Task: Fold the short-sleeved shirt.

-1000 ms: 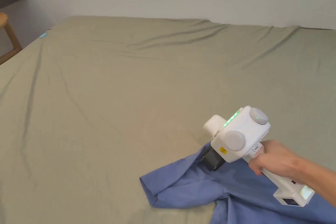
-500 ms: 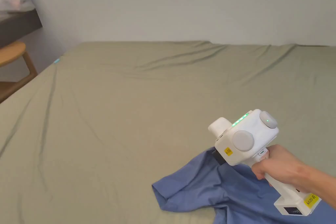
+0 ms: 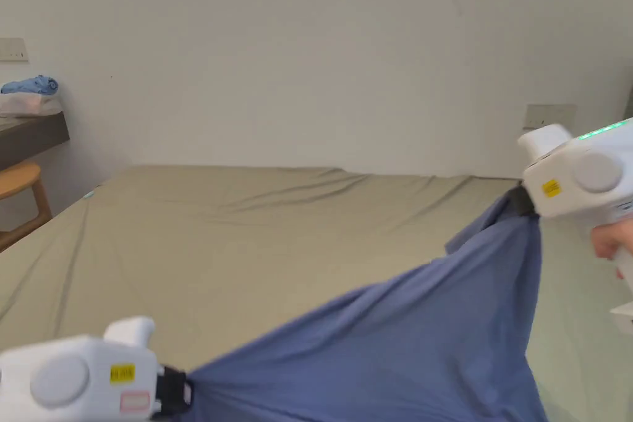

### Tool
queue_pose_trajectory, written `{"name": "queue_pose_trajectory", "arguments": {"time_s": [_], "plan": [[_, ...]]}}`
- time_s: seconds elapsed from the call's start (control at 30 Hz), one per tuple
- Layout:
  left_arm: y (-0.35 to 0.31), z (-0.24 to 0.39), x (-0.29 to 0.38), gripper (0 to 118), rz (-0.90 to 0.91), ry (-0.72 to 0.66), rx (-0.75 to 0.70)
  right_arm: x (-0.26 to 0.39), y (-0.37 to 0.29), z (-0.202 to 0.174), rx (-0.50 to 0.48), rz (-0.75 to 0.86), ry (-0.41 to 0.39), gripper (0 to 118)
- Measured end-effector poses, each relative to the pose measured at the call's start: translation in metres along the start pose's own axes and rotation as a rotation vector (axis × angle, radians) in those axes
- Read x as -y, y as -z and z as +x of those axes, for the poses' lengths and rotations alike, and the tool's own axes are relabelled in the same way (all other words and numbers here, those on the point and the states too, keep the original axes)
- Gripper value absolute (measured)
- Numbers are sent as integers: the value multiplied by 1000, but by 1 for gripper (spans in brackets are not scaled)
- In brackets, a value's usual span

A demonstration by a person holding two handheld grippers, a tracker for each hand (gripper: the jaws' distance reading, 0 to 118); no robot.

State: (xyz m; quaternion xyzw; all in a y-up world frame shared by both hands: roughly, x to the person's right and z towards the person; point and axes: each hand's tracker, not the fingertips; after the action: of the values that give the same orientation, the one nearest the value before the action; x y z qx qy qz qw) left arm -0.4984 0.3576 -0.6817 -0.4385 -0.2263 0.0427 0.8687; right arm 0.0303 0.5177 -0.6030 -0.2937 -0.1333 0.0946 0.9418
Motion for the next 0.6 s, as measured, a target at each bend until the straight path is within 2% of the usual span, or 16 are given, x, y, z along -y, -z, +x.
{"name": "queue_pose_trajectory", "arguments": {"time_s": [0.1,0.2,0.23,0.37,0.6], "plan": [[-30,18,-44,0,84,4,-10,4,-60,53,74,56,113,2],[-60,36,-91,0,113,-29,70,2,-86,90,74,98,200,2],[-66,41,-92,0,132,-42,108,2,-96,95,98,123,210,2],[-115,83,-140,0,234,43,29,-9,-134,102,122,174,232,2],[-151,114,-198,0,337,81,-67,-40,-143,108,152,242,233,2]]}}
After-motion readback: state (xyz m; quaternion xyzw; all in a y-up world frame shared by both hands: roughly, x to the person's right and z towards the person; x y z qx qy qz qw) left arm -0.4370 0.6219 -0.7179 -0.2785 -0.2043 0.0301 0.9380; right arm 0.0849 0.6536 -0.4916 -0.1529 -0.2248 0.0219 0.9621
